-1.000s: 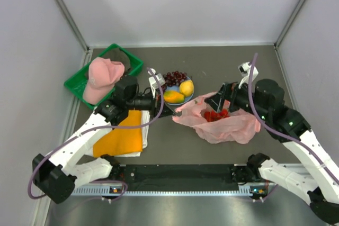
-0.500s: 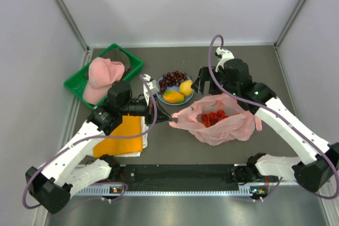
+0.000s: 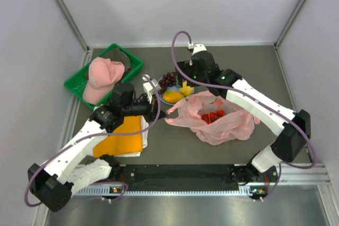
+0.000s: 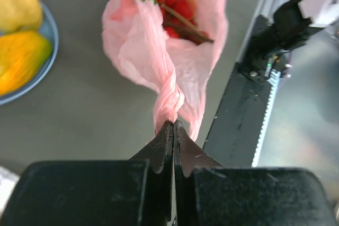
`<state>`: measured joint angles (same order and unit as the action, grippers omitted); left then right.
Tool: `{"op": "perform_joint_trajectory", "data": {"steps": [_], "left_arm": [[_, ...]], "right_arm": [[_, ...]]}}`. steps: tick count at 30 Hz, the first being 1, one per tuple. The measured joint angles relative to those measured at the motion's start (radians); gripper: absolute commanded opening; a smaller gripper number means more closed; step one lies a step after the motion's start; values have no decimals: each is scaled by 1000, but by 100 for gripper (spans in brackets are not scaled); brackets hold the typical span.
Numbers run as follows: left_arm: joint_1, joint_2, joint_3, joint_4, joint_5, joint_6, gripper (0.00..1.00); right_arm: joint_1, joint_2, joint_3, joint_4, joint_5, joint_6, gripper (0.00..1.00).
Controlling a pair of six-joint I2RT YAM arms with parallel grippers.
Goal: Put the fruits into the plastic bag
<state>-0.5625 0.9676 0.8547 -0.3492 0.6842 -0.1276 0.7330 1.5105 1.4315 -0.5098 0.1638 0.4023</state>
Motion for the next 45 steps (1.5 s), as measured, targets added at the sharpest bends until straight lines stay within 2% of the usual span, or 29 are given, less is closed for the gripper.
{"op": "perform_joint_trajectory", "data": {"steps": [6,19,27,45], "left_arm": [[3,2,-26,-34,-76,6,0],[4,31,-66,-70,-46,19,0],[4,65,-70,-71,-47,22,0],[4,63,-73,-71,-54,22,0]], "right_arm": [[33,81,66,-33,85,-19,99],[32,349,264,-134,208,-63,97],[8,459,306,-195,202,-17,99],[-48,533,306,-196,110,82,95]]}}
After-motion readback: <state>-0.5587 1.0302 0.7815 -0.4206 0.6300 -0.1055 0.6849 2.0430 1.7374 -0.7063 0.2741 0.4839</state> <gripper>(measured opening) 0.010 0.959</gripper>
